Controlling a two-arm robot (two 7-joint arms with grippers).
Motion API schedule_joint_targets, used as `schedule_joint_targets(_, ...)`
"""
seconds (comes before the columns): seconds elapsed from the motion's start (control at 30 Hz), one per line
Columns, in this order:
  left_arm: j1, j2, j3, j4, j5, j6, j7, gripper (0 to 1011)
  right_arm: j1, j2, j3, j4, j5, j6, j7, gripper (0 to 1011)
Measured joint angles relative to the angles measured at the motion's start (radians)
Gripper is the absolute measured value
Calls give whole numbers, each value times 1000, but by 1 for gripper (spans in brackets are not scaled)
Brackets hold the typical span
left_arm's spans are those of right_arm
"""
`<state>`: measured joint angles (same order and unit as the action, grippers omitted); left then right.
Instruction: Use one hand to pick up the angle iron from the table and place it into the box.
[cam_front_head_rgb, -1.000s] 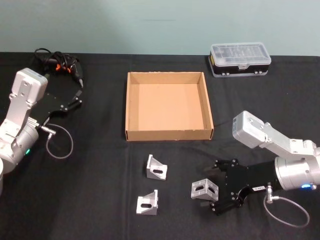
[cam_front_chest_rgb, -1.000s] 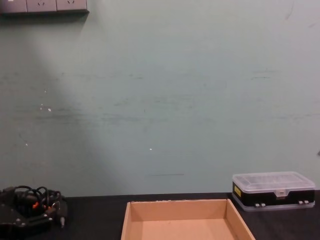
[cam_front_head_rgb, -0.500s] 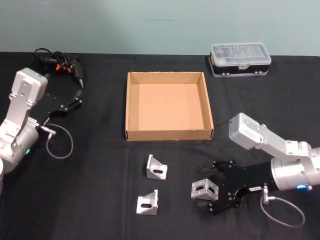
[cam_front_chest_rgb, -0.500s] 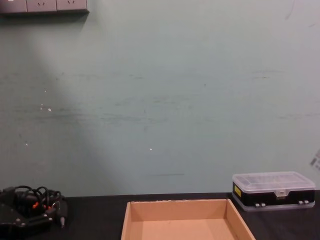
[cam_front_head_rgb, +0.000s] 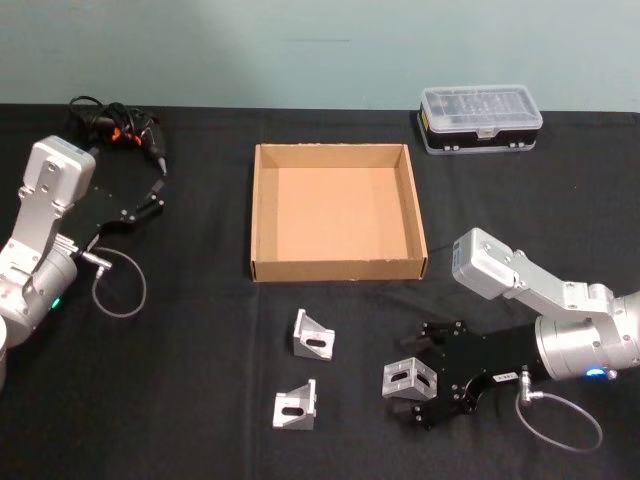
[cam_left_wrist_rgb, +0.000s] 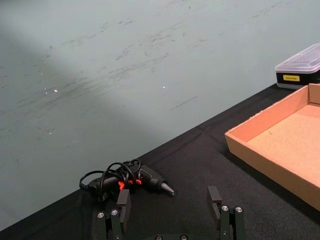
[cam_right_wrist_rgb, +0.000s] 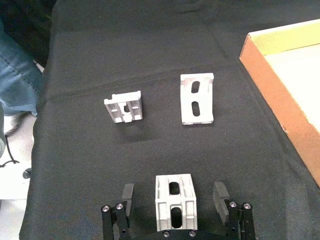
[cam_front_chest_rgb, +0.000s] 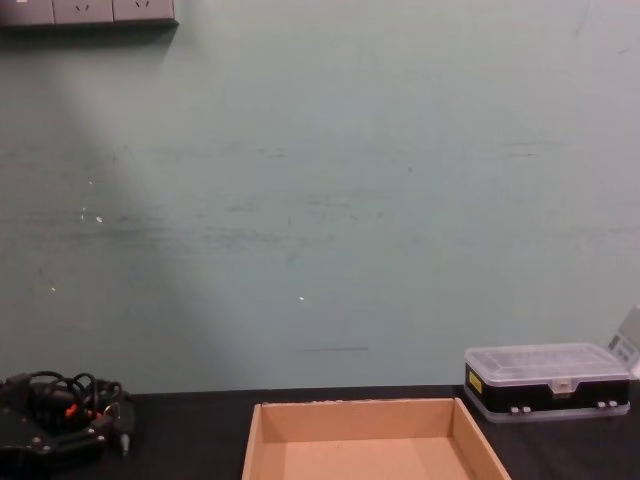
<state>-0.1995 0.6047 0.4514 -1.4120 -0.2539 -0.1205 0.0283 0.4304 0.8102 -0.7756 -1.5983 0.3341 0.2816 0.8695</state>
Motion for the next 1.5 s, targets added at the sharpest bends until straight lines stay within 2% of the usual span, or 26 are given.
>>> schedule_joint_targets(0.3,0,0,0,0,0,0,0,1000,1,-2,-5,9,-6,0,3,1000)
schedule_joint_targets(0.4,0,0,0,0,0,0,0,1000,0,-2,-5,10,-9,0,2,967)
schedule_joint_targets(0.57,0,0,0,0,0,0,0,1000,-2,-3,-4,9,-14,0,-4,853)
schedule_joint_targets(0.8,0,0,0,0,0,0,0,1000,-6,-6,1,9,-19,-2,-13,627)
schedule_joint_targets(0.87,0,0,0,0,0,0,0,1000,-7,-7,2,9,-20,-3,-13,594)
schedule_joint_targets(0.9,0,0,0,0,0,0,0,1000,-8,-7,2,8,-20,-4,-14,523)
schedule_joint_targets(0.97,0,0,0,0,0,0,0,1000,-9,-8,3,7,-21,-5,-16,468)
schedule_joint_targets(1.27,0,0,0,0,0,0,0,1000,-15,-14,6,4,-23,-8,-19,446)
schedule_joint_targets(1.5,0,0,0,0,0,0,0,1000,-17,-14,36,-26,8,-18,-26,446)
